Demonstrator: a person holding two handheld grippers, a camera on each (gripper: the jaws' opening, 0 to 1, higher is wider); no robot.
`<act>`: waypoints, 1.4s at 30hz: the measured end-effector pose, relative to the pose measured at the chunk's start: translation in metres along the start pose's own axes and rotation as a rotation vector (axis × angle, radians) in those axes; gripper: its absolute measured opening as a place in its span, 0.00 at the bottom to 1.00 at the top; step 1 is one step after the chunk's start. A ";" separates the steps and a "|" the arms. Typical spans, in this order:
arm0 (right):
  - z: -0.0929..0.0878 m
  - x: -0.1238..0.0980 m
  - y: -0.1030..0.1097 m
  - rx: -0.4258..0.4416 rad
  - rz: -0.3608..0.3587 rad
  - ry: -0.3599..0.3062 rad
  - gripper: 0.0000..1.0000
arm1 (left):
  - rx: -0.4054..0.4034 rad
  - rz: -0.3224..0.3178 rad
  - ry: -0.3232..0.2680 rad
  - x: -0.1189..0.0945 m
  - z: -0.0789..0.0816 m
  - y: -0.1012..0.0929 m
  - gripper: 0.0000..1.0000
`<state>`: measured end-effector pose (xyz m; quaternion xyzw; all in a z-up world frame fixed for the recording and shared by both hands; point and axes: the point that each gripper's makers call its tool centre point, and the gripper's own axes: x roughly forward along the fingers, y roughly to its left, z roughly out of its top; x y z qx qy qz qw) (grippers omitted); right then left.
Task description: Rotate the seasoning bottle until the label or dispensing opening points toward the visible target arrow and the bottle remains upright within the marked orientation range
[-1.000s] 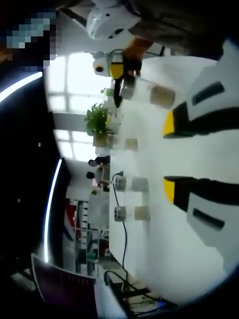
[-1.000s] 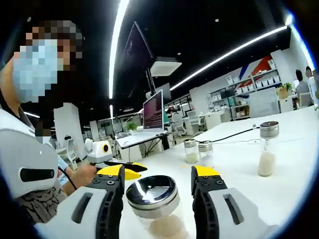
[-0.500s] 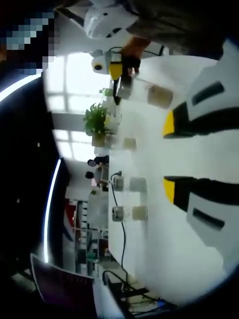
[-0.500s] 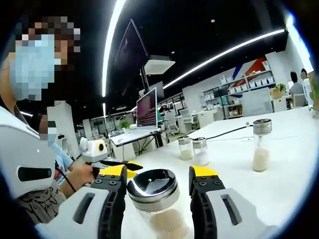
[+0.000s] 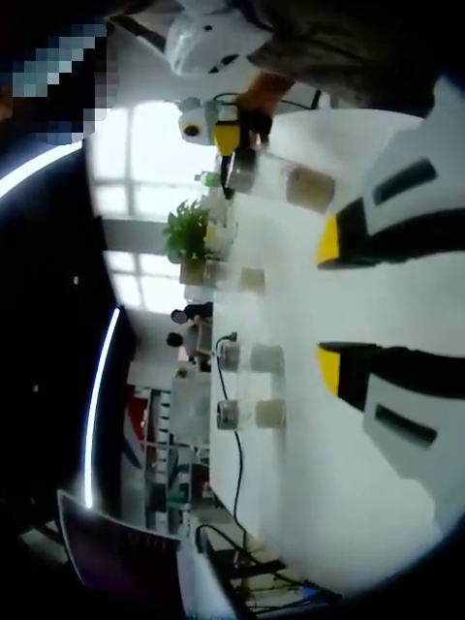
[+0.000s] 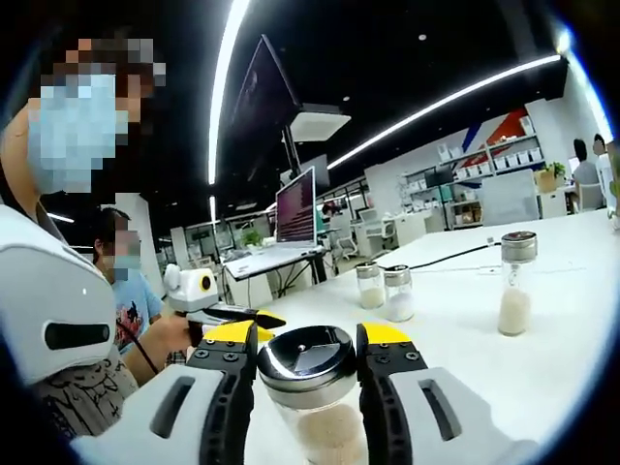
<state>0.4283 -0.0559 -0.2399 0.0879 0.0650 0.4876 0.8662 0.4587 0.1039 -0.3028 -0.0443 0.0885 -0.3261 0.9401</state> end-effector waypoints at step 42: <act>-0.007 -0.004 0.015 0.039 0.521 0.219 0.41 | 0.007 -0.010 0.014 -0.002 0.003 -0.004 0.31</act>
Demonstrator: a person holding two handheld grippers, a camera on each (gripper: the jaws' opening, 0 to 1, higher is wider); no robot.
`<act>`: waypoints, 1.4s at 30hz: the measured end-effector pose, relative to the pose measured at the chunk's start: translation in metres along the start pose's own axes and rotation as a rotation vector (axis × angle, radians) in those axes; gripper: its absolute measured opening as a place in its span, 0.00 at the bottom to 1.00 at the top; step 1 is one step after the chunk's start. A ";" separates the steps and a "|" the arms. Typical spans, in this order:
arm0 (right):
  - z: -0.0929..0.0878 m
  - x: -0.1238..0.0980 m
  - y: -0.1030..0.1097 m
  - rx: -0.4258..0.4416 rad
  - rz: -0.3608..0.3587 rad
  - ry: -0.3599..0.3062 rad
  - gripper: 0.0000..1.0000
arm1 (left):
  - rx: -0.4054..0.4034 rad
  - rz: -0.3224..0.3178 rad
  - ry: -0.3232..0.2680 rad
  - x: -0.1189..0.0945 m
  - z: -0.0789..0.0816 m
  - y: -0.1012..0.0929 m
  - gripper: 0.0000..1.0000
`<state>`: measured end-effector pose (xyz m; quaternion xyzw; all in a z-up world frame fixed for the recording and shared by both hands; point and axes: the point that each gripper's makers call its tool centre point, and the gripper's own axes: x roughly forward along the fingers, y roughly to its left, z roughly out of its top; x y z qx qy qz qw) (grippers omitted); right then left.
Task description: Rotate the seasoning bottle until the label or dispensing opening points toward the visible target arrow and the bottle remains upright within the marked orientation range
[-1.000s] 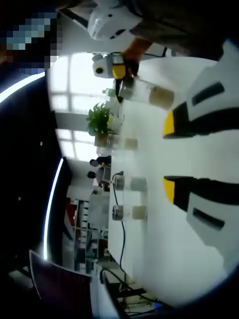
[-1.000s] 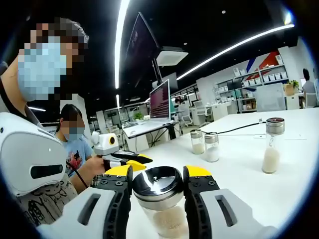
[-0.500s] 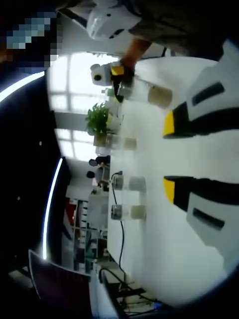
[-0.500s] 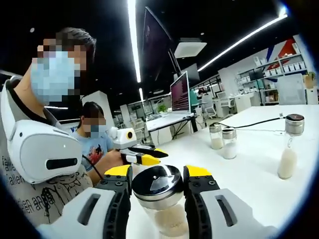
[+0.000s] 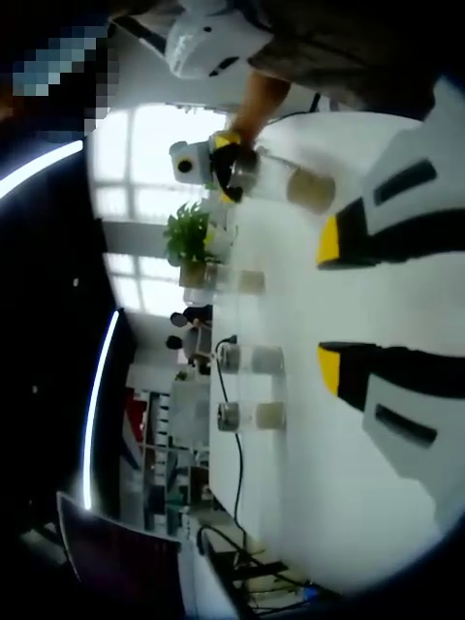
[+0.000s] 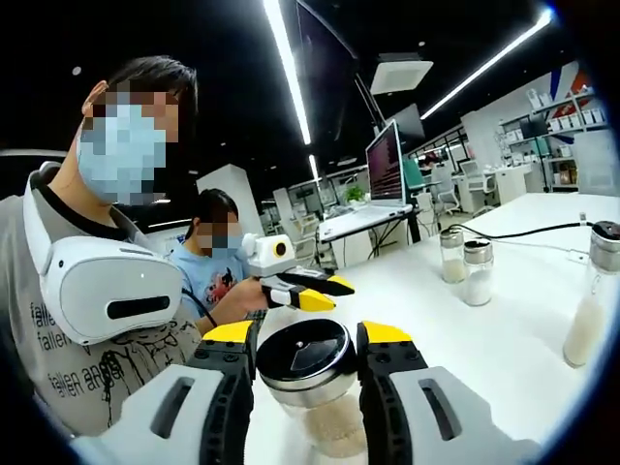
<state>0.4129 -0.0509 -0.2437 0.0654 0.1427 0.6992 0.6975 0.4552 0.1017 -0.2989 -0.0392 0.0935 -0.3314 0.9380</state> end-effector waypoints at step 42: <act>0.007 -0.006 -0.013 -0.009 -0.318 -0.177 0.41 | 0.019 0.008 0.007 0.006 0.003 0.002 0.31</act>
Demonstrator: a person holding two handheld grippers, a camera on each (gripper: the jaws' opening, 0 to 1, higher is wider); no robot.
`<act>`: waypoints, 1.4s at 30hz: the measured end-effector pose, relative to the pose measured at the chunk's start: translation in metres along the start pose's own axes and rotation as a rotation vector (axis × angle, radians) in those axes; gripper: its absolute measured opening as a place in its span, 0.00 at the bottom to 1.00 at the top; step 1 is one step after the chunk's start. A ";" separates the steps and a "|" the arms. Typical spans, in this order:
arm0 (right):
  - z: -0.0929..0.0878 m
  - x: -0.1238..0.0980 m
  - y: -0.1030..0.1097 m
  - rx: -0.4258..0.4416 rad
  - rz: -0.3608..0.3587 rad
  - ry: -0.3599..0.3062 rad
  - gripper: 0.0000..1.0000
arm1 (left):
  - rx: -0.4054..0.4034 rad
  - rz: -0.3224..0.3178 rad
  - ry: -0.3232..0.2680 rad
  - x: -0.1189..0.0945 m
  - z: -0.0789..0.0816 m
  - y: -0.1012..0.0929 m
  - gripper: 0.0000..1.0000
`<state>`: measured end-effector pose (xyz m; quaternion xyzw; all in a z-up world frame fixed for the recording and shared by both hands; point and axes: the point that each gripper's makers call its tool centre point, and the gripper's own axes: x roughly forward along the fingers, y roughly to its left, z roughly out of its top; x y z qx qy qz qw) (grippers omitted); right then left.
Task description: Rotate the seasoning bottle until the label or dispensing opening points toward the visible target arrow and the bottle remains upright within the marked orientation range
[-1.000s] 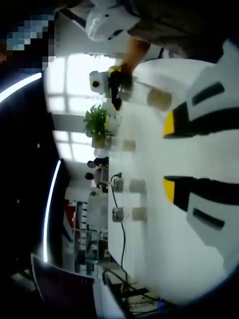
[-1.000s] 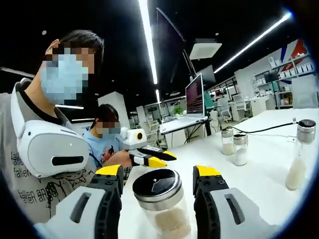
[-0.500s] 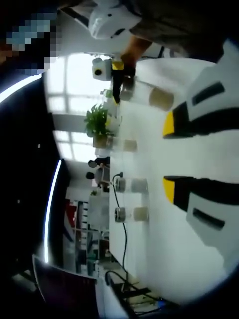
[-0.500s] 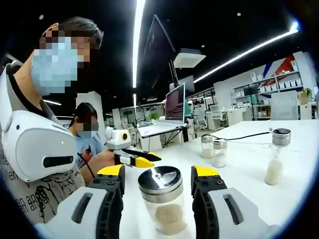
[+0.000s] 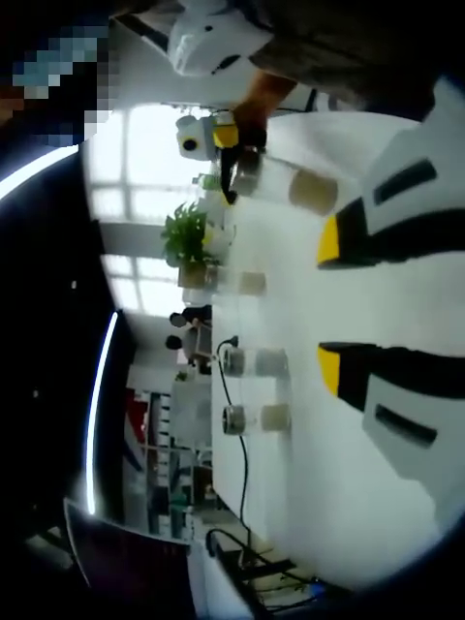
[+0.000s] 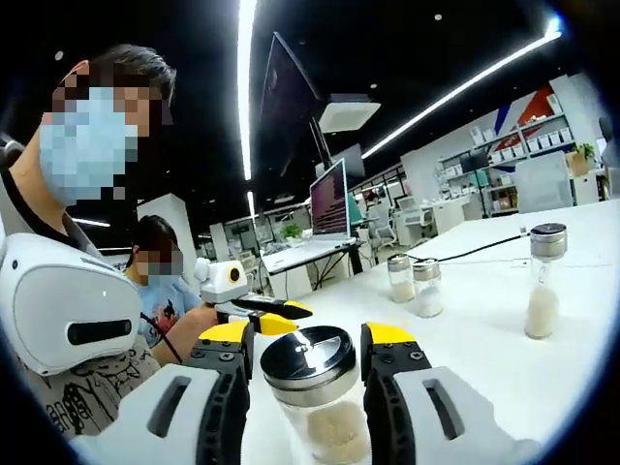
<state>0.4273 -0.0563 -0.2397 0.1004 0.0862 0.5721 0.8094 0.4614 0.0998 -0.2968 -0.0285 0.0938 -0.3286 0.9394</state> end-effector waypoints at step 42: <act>0.000 -0.001 0.007 0.040 0.366 0.169 0.36 | -0.007 -0.027 0.016 0.001 -0.004 -0.008 0.31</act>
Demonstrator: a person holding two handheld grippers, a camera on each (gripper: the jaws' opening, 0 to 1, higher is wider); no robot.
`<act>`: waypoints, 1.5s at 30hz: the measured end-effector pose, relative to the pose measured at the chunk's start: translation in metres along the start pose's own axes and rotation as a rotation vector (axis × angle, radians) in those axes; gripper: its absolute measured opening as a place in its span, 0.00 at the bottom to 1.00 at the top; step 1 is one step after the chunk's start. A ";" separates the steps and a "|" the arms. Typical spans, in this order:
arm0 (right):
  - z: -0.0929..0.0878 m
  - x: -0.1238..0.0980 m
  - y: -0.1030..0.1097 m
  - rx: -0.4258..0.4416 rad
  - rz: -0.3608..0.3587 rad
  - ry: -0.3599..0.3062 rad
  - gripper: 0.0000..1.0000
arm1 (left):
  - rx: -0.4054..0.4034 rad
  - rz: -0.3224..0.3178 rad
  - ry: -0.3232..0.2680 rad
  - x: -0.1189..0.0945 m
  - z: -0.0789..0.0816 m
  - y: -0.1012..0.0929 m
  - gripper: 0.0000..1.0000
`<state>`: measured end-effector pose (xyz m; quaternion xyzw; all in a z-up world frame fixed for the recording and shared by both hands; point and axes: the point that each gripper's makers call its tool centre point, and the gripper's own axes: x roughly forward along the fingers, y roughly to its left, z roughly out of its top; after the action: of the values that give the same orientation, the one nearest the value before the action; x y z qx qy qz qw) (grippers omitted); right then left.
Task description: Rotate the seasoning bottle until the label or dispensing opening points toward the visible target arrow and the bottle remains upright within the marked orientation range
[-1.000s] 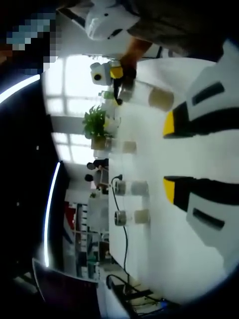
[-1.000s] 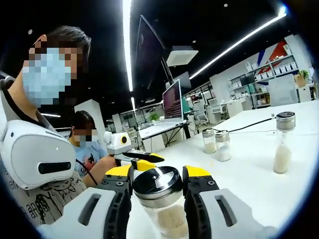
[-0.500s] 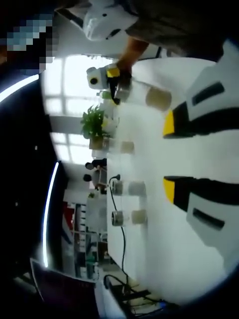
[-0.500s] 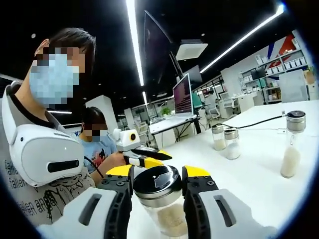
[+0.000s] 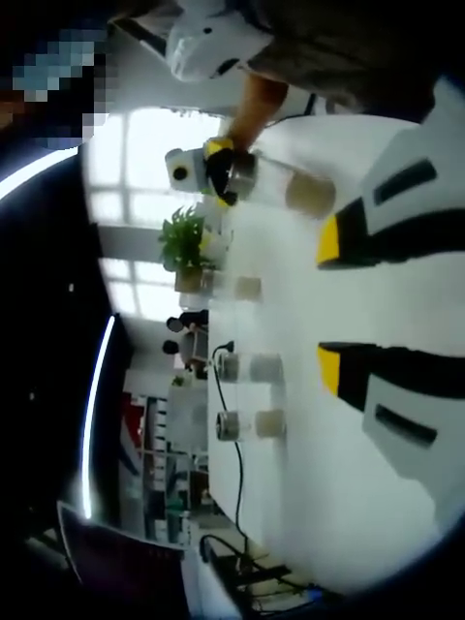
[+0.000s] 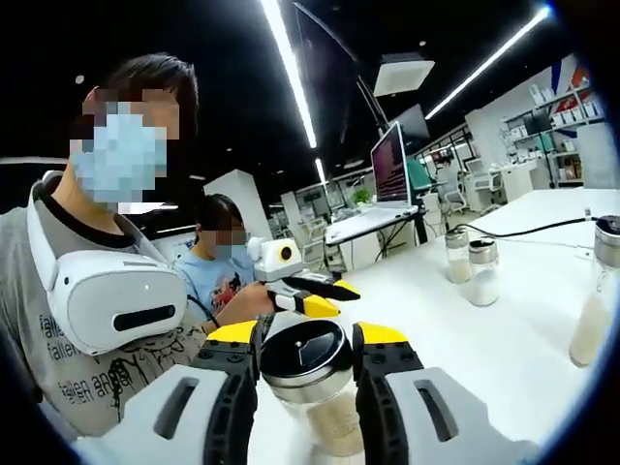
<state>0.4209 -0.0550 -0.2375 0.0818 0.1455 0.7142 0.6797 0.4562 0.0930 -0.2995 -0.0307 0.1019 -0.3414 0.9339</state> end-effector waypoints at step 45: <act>0.004 0.001 0.001 -0.100 -0.306 -0.208 0.63 | 0.035 -0.008 -0.001 0.009 0.011 -0.004 0.31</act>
<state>0.4210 -0.0532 -0.2340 0.0982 0.0494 0.5966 0.7950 0.4631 0.0838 -0.2897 -0.0151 0.0954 -0.3467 0.9330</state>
